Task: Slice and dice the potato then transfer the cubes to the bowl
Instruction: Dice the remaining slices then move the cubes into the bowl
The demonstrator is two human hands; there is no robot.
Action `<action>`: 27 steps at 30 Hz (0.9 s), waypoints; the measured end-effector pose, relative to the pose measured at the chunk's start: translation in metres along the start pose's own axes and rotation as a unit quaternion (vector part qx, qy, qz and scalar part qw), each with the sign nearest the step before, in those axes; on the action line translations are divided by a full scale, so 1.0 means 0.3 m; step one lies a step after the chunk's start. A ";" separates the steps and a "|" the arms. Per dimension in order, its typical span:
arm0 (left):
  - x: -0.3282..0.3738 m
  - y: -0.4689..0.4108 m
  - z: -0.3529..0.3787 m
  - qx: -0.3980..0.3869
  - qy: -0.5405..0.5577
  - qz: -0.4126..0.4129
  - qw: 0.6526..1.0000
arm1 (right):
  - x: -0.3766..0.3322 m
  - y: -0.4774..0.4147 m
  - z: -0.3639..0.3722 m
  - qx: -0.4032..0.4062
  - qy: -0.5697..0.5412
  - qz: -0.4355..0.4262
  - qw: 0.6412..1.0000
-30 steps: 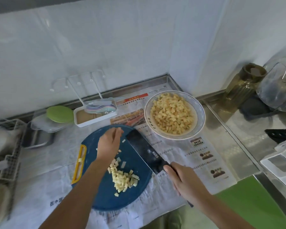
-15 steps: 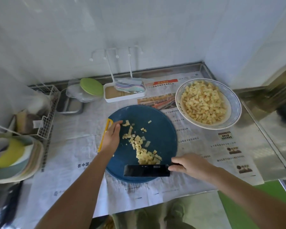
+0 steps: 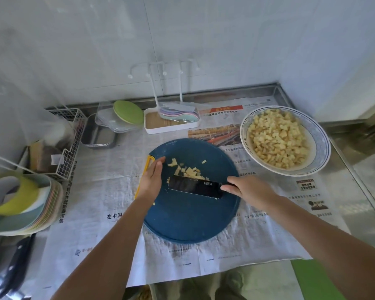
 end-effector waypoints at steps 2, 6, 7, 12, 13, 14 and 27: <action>-0.002 -0.005 0.006 0.001 0.001 0.003 1.000 | -0.008 0.015 0.003 0.018 -0.022 -0.002 1.000; 0.003 -0.013 0.032 0.002 -0.013 0.032 0.999 | -0.019 0.093 0.027 0.076 -0.183 0.069 0.978; 0.007 -0.012 0.044 -0.005 -0.032 0.044 0.999 | -0.021 0.117 0.037 0.097 -0.227 0.095 0.965; 0.009 -0.003 0.104 0.009 -0.065 0.083 0.994 | -0.025 0.225 0.135 0.162 -0.372 0.229 0.885; 0.001 -0.007 0.114 0.019 -0.069 0.080 0.994 | -0.022 0.246 0.158 0.170 -0.390 0.255 0.868; -0.007 -0.010 0.121 0.030 -0.075 0.078 0.994 | -0.022 0.264 0.179 0.176 -0.402 0.277 0.855; 0.025 0.021 0.196 0.060 -0.072 0.100 0.991 | -0.244 0.153 0.221 0.050 -0.043 0.339 0.939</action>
Point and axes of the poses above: each hand's wrist, its own y-axis away from the middle knuckle, its own z-axis out of the palm, x = y × z, the point moved 5 cm from there along -y, towards the middle knuckle
